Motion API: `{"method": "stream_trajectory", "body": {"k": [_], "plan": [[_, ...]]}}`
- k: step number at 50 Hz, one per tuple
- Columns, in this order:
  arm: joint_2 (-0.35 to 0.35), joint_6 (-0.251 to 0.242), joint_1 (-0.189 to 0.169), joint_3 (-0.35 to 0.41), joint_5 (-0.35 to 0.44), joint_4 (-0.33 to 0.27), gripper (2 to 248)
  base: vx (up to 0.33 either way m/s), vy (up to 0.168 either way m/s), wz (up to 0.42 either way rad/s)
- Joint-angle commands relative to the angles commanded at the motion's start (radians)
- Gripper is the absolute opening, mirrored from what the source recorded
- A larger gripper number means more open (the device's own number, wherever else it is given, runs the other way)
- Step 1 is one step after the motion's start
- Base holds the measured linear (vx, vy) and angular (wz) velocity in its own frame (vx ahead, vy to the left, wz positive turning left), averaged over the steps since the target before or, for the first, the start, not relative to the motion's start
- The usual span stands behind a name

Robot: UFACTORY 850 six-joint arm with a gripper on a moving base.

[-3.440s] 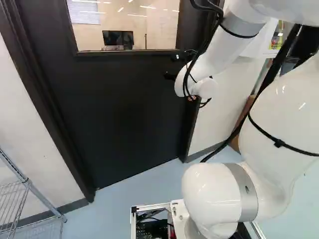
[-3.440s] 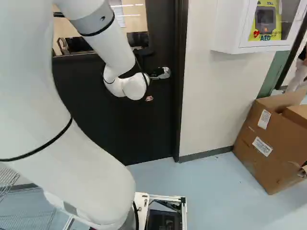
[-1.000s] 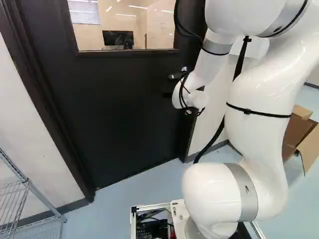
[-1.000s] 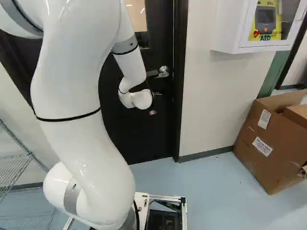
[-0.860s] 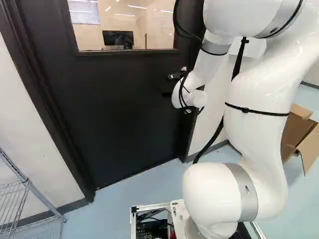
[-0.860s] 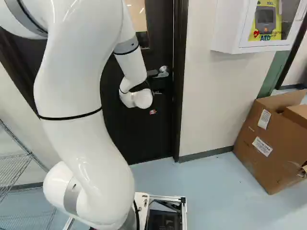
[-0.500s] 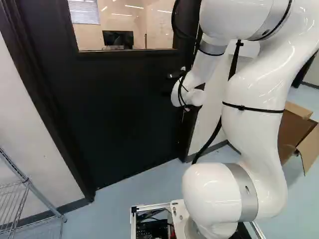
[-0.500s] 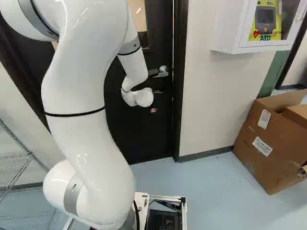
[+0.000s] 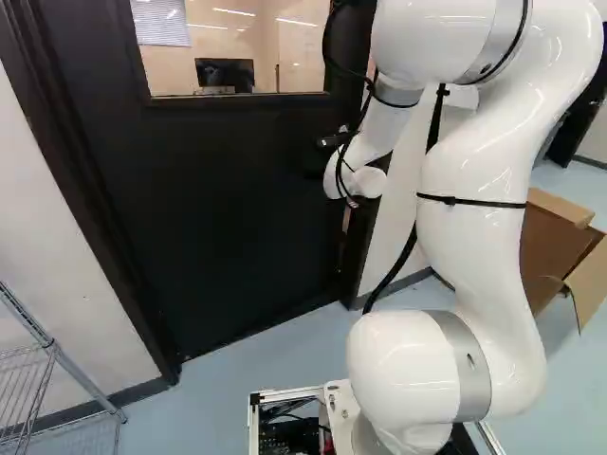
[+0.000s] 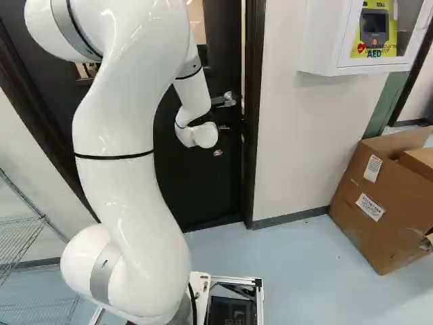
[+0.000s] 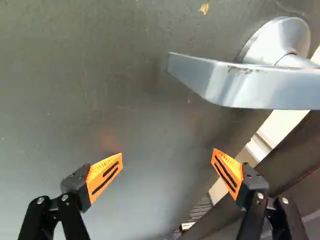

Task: Open the door and move inside

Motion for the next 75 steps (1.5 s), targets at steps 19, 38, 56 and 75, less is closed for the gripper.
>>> {"method": "stream_trajectory", "body": {"k": [19, 38, 56, 75], "plan": [[-0.062, 0.0, 0.016, -0.079, 0.0, 0.018, 247, 0.0, 0.0, 0.0], [-0.124, 0.0, 0.043, -0.159, 0.0, 0.039, 247, 0.0, 0.0, 0.0], [-0.181, 0.0, 0.074, -0.234, 0.0, 0.075, 247, 0.0, 0.0, 0.0], [-0.242, 0.0, 0.108, -0.316, 0.0, 0.116, 247, 0.0, 0.0, 0.0]]}}
